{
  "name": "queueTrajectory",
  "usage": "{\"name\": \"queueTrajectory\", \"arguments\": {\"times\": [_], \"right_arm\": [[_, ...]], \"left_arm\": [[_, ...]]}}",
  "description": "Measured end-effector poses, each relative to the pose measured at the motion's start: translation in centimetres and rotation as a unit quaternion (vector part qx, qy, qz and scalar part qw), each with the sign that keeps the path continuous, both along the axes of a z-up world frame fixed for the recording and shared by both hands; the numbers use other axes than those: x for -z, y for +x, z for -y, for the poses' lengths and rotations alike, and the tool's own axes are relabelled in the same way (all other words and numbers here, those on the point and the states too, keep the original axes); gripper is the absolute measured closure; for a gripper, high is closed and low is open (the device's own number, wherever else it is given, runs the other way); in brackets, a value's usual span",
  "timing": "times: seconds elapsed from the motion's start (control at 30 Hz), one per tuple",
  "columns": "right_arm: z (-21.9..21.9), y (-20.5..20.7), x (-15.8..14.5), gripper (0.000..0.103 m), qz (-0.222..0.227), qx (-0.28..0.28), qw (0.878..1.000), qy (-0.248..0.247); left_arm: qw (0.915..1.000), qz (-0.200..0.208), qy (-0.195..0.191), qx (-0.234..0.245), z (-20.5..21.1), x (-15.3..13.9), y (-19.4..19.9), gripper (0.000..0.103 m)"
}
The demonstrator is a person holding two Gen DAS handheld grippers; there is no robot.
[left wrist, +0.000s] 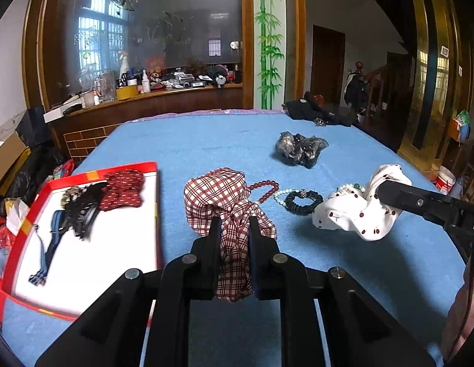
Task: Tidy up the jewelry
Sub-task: 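Carry the plaid and white polka-dot scrunchies over the red-rimmed box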
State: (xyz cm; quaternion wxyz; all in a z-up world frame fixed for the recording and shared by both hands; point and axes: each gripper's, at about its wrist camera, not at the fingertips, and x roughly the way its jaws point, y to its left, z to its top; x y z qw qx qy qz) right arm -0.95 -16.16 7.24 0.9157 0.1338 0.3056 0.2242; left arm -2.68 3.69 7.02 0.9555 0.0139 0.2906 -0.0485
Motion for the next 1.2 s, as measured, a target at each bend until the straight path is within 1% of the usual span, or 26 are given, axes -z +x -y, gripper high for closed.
{"name": "queueTrajectory", "arguments": {"times": [0.1,0.23,0.4,0.63,0.73,0.83,0.93,1.2], "right_arm": [[-1.0,-0.6,-0.9,0.092,0.005,-0.009,1.000,0.001],[-3.0,-1.2,-2.4,0.092,0.018,-0.028,0.999,-0.003],[-6.8,-1.5,-3.6,0.091,0.028,-0.063,0.998,-0.014],[-12.3,-0.8,-4.2,0.091,0.025,-0.110,0.993,-0.018],[-14.3,-0.7,-4.4,0.091,0.025,-0.126,0.992,-0.023],[-16.3,-0.5,-4.4,0.091,0.025,-0.138,0.990,-0.030],[-18.2,0.2,-4.0,0.091,0.017,-0.147,0.988,-0.036],[-22.8,1.9,-2.1,0.091,0.004,-0.157,0.985,-0.069]], "left_arm": [[0.9999,0.007,-0.006,-0.011,-1.6,-0.8,-0.9,0.088],[0.9989,0.019,-0.020,-0.039,-4.9,-2.0,-1.8,0.088],[0.9957,0.032,-0.035,-0.080,-9.5,-2.9,-2.8,0.087],[0.9890,0.020,-0.056,-0.135,-16.0,-2.3,-3.7,0.087],[0.9870,0.011,-0.062,-0.147,-17.8,-1.7,-3.9,0.087],[0.9855,0.001,-0.072,-0.154,-19.0,-1.0,-3.6,0.087],[0.9854,-0.006,-0.072,-0.154,-19.7,-0.4,-3.3,0.087],[0.9845,-0.024,-0.080,-0.154,-20.1,1.1,-2.2,0.087]]}}
